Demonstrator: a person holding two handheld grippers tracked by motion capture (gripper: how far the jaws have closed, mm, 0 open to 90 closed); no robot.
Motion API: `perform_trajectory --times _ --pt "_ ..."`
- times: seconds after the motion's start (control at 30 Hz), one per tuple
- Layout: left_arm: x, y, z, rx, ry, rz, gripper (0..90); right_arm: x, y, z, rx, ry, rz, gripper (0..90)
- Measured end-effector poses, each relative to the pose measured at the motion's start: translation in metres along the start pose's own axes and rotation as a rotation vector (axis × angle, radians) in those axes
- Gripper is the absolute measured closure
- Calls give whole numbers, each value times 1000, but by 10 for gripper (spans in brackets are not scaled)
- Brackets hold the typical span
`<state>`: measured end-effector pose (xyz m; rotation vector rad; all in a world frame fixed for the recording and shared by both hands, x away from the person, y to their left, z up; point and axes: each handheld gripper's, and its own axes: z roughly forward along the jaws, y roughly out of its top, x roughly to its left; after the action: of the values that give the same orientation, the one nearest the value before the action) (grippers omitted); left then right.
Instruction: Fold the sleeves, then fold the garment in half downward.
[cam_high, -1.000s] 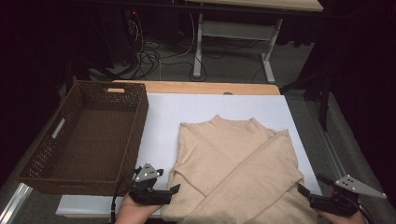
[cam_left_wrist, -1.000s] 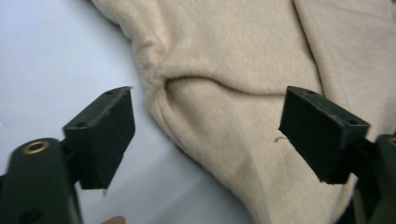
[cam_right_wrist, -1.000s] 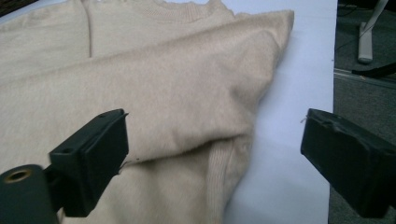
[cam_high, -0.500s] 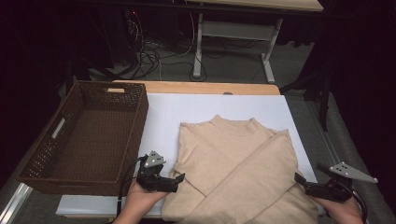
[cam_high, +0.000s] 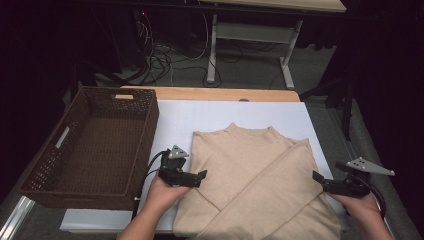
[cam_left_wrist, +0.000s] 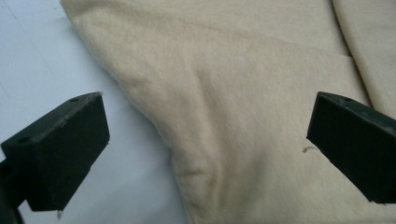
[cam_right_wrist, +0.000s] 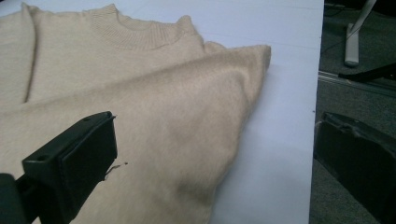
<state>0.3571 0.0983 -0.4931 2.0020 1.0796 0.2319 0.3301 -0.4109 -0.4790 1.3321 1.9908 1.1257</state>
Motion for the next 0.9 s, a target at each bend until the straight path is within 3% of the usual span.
perform_trajectory --times 0.5,0.7,0.77,0.83,0.9 --pt "30 37 38 40 72 -51 0 -22 33 59 73 -31 -8 37" --pt "43 46 64 100 113 -110 4 -27 43 83 129 -51 -8 160" --pt "49 47 70 115 124 -135 52 -30 45 91 148 -44 6 202" --pt "53 49 72 110 151 -132 107 -32 47 98 175 -50 11 241" --pt "55 53 73 110 141 -135 167 -35 47 105 194 -51 21 265"
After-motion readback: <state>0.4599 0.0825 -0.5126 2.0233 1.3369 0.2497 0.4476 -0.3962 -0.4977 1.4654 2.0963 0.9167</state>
